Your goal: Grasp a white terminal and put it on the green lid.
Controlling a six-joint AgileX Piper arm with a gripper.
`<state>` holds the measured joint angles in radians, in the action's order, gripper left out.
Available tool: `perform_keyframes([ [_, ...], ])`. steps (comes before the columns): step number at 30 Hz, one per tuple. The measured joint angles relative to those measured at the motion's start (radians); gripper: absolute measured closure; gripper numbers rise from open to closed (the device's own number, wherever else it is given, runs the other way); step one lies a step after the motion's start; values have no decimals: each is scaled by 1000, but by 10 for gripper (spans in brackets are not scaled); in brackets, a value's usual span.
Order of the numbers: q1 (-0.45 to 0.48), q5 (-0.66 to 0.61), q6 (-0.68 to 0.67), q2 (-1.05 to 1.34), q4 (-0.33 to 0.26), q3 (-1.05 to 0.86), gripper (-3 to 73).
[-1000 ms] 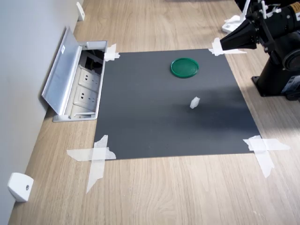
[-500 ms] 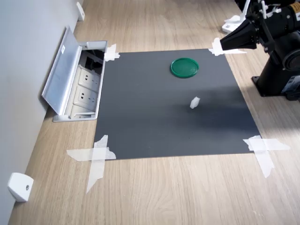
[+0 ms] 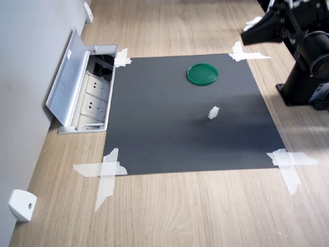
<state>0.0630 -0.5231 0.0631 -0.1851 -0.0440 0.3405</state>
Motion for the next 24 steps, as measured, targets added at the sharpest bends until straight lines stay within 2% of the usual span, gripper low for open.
perform_keyframes([
  [12,-12,-228,-355,-464,-35,320,704],
  [18,-169,-356,-519,-618,-22,417,704],
  [24,-311,-472,-541,-723,5,444,697],
])
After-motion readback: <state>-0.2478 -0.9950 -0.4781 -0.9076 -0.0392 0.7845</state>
